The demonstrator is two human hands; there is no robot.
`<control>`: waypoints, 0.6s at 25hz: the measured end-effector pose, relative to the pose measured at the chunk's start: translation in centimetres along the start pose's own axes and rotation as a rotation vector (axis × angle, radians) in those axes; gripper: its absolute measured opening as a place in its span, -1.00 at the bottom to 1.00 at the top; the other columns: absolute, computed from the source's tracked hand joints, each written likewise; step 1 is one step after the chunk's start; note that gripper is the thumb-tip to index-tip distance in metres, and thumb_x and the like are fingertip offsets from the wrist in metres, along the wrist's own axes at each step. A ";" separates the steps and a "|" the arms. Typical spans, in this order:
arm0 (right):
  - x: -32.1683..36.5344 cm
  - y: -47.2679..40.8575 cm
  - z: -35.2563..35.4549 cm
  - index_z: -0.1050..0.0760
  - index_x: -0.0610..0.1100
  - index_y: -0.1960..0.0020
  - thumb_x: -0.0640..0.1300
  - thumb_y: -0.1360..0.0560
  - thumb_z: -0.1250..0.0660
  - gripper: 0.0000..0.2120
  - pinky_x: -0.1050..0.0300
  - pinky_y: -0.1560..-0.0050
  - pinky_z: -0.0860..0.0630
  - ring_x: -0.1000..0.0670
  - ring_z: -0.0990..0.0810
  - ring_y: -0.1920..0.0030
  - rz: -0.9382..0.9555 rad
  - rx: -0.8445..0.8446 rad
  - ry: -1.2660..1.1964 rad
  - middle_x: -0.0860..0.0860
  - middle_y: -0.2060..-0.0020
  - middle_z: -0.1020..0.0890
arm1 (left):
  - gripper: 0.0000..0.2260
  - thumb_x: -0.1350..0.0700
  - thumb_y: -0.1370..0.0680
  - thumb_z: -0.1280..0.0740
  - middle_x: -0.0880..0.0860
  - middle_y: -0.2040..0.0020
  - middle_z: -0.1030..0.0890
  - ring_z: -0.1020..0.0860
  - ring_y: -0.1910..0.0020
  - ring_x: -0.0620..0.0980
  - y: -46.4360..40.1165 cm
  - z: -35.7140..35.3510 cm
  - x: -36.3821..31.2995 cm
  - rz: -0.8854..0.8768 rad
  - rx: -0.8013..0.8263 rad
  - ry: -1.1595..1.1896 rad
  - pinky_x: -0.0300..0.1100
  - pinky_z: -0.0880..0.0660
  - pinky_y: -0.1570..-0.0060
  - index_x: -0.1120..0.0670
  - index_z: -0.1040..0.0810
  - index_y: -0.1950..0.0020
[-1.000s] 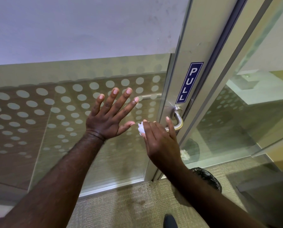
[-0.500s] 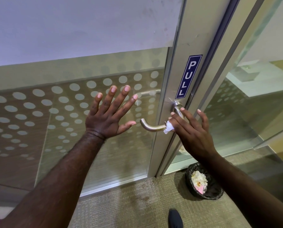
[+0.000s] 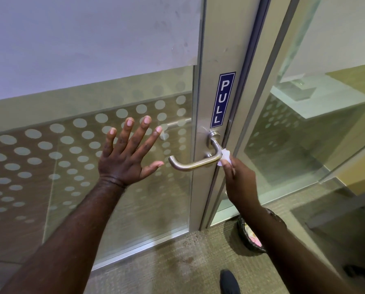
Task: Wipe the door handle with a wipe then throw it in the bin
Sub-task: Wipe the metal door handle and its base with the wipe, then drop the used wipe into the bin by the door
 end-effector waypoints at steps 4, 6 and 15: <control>2.1 2.0 -2.8 -0.49 -0.38 0.15 -0.13 -0.68 -0.06 -0.59 0.06 0.24 -0.39 -0.25 -0.52 0.28 -0.224 0.168 -0.511 -0.37 0.25 -0.58 | -0.31 -0.39 -0.57 0.04 0.08 -0.52 -0.31 -0.01 -0.58 0.12 0.1 0.1 0.1 0.007 -0.001 0.017 0.06 0.08 -0.48 -0.01 -0.25 -0.57; 3.7 3.3 -3.7 -0.45 -0.40 0.08 -0.08 -0.68 -0.06 -0.59 0.05 0.18 -0.39 -0.34 -0.50 0.22 -0.276 0.174 -0.704 -0.45 0.17 -0.55 | -0.30 -0.39 -0.57 0.04 0.08 -0.55 -0.26 0.00 -0.59 0.12 0.1 0.1 0.1 0.007 0.012 0.024 0.06 0.11 -0.49 -0.01 -0.22 -0.58; 7.1 5.8 -5.3 -0.59 -0.18 0.02 -0.16 -0.65 -0.16 -0.75 0.02 -0.01 -0.54 -0.07 -0.64 0.06 -0.069 0.386 -0.656 -0.06 0.12 -0.70 | -0.30 -0.39 -0.57 0.05 0.06 -0.59 -0.17 0.02 -0.59 0.11 0.2 0.2 0.3 0.012 0.071 0.063 0.04 0.17 -0.50 -0.02 -0.20 -0.58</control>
Point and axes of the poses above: each hand's wrist, its own y-axis away from the middle knuckle, its own z-axis out of the back of the hand, x = y × z, the point moved 4 cm from there along -y, towards the middle knuckle
